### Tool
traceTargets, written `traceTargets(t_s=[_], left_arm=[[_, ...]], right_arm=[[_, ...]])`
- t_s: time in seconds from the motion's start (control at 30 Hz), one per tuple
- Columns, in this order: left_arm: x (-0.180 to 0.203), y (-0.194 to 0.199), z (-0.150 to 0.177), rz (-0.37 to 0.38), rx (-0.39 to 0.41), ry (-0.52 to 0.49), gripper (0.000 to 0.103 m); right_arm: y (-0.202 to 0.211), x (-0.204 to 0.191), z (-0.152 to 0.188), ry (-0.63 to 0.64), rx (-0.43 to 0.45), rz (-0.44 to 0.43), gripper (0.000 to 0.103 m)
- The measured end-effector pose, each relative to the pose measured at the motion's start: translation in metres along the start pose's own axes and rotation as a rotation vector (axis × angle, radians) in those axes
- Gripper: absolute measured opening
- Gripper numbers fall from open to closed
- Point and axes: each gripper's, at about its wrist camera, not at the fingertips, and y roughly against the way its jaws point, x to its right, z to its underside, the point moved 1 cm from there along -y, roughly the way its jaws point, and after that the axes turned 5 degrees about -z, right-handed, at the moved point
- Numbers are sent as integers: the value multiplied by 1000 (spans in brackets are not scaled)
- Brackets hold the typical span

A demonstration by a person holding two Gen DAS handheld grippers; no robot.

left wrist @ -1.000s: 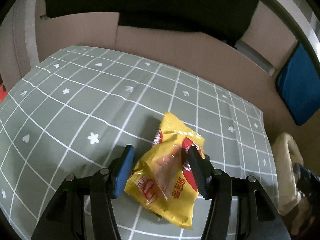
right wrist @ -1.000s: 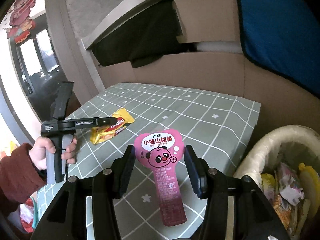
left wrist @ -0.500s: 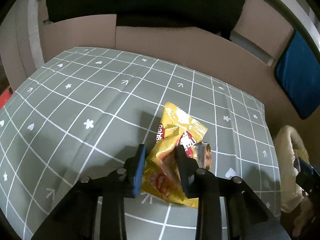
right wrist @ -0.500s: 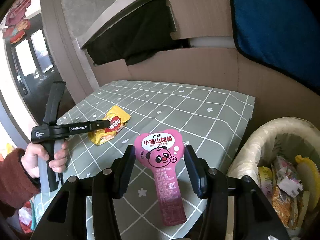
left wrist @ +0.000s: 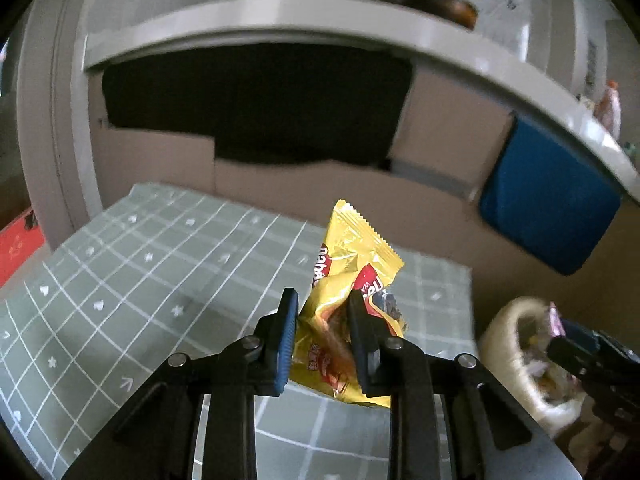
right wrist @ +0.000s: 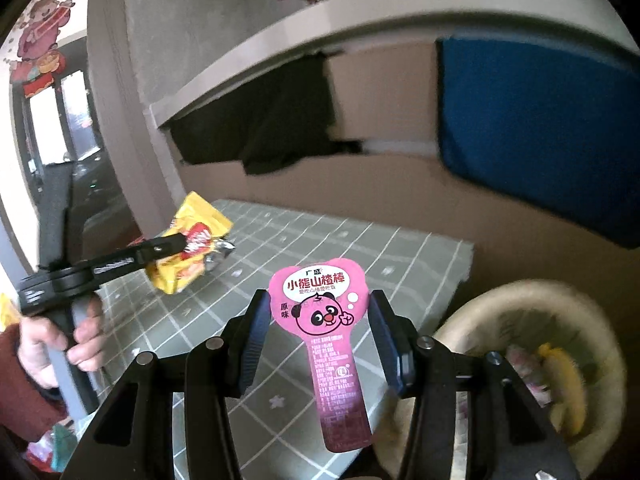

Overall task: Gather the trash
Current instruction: 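Carry the yellow wrapper with the left tool while the right tool carries the pink packet to the wastebasket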

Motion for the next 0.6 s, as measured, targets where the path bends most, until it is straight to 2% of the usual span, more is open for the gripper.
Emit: traceTargets(t_s=[0.23,0.6], left_arm=[[47,29,-15,80,71,-29,26],[145,51,-9,256,76,-112,26]], right_arm=[[46,20,-17,-22,78,65,47],[116,55,-22,-35,168,205,47]])
